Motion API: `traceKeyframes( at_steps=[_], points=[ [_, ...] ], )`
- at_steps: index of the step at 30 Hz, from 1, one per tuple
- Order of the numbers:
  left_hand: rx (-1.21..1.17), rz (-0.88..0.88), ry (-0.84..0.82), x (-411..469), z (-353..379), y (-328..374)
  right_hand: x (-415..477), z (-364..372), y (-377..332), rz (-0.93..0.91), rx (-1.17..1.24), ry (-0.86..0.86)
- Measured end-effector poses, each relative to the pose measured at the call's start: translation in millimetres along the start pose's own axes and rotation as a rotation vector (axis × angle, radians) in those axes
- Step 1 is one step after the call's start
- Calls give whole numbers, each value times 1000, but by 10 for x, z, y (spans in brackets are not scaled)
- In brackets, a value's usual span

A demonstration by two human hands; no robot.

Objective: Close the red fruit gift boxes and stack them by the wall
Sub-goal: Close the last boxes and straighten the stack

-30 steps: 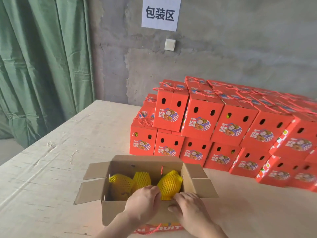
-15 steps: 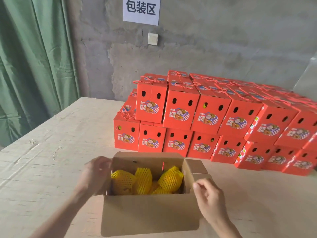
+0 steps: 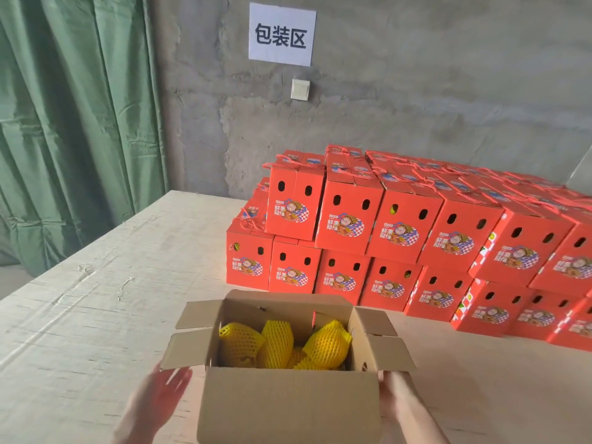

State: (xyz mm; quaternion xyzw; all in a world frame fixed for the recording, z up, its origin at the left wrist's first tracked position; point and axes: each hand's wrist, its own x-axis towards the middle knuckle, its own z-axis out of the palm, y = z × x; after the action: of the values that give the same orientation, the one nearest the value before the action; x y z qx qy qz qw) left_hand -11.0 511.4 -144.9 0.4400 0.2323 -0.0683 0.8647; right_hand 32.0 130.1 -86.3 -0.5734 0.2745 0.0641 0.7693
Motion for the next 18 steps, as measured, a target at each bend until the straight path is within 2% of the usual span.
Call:
traceKeyframes(
  at_steps=[1, 3, 5, 8, 11, 13, 15, 18],
  points=[
    [65, 30, -109, -92, 144, 18, -1, 61, -43, -45, 0, 5],
    [164, 353, -77, -40, 302, 83, -11, 178, -128, -184, -76, 3],
    [429, 599, -88, -124, 528, 261, -23, 251, -158, -233, -132, -57],
    [772, 760, -200, -166, 805, 345, -44, 252, -133, -370, -205, -154],
    [809, 710, -139, -122, 978, 295, -92, 211, -68, -536, -337, -212],
    [894, 695, -150, -24, 975, 300, -137, 210, -26, -537, -365, -252],
    [1009, 672, -188, 83, 956, 343, -148, 186, 14, -554, -490, -268],
    [1266, 632, -160, 219, 935, 357, -54, 101, -4, -705, -674, -331]
  ],
)
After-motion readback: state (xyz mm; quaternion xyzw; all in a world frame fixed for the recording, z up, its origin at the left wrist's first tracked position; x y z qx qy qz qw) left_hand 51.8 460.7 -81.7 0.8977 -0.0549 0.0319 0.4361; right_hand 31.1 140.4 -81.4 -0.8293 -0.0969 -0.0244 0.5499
